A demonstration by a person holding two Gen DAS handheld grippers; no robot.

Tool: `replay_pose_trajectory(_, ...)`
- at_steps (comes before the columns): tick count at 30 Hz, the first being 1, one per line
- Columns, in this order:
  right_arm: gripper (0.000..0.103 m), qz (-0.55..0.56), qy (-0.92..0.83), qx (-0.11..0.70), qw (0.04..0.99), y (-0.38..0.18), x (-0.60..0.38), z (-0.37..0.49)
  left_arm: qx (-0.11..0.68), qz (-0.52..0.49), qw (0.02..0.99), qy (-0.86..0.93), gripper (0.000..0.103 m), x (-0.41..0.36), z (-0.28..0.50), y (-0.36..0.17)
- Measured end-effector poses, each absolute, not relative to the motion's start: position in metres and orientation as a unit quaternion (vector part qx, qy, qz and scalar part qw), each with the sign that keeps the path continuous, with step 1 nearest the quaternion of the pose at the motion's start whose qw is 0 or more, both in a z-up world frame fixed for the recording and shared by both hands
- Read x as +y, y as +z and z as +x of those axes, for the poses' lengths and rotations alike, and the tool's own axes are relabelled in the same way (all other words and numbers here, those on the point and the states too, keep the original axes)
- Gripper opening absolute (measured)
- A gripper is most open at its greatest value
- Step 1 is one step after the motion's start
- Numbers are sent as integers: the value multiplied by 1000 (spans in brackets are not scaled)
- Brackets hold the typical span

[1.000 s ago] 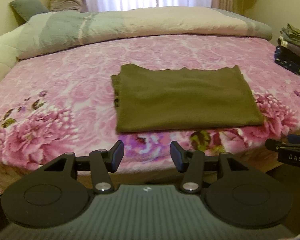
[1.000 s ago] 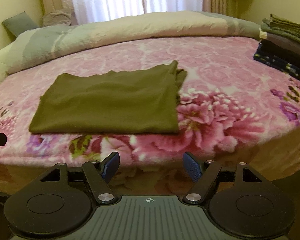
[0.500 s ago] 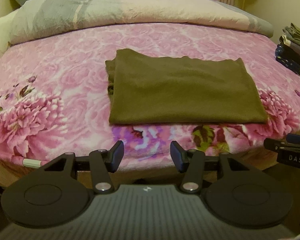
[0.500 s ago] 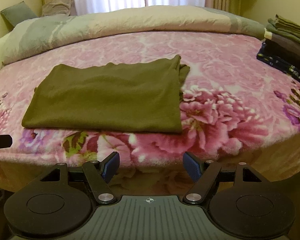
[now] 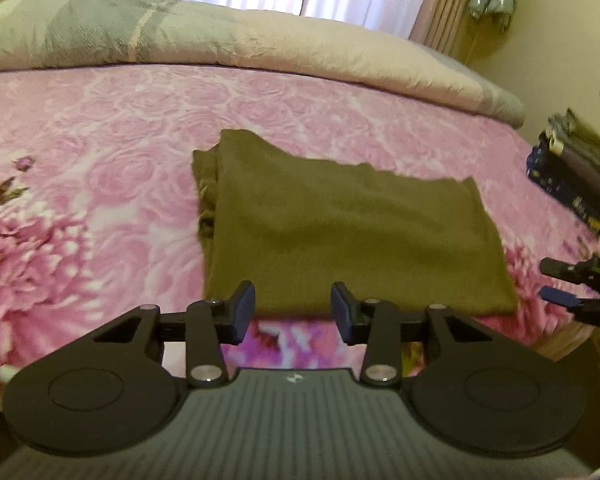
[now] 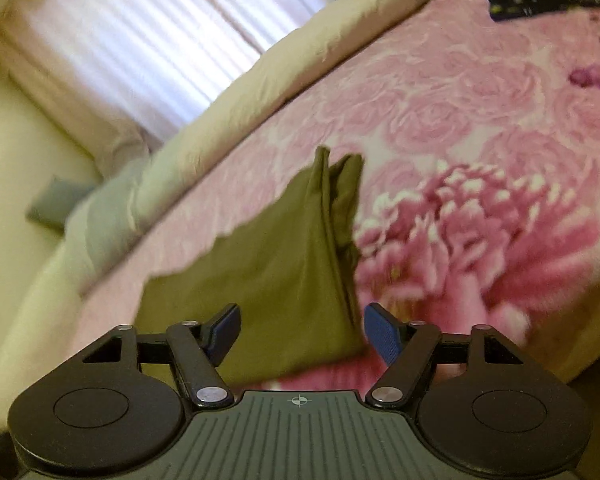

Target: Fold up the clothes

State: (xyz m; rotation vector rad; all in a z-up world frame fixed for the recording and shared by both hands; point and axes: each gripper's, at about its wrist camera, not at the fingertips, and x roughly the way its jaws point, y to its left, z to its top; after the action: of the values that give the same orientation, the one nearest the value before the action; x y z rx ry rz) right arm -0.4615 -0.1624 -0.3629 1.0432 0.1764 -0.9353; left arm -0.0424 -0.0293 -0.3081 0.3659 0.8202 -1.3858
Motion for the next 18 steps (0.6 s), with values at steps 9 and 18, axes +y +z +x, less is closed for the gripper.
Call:
replay_pose_trajectory(9, 62, 527, -408, 70, 742, -397, -245, -462, 431, 111, 645, -621, 32, -82, -16, -335)
replay_pose_trajectory(18, 43, 570, -342, 75, 744, -426, -283, -468, 472, 59, 619, -625, 32, -133, 25, -357)
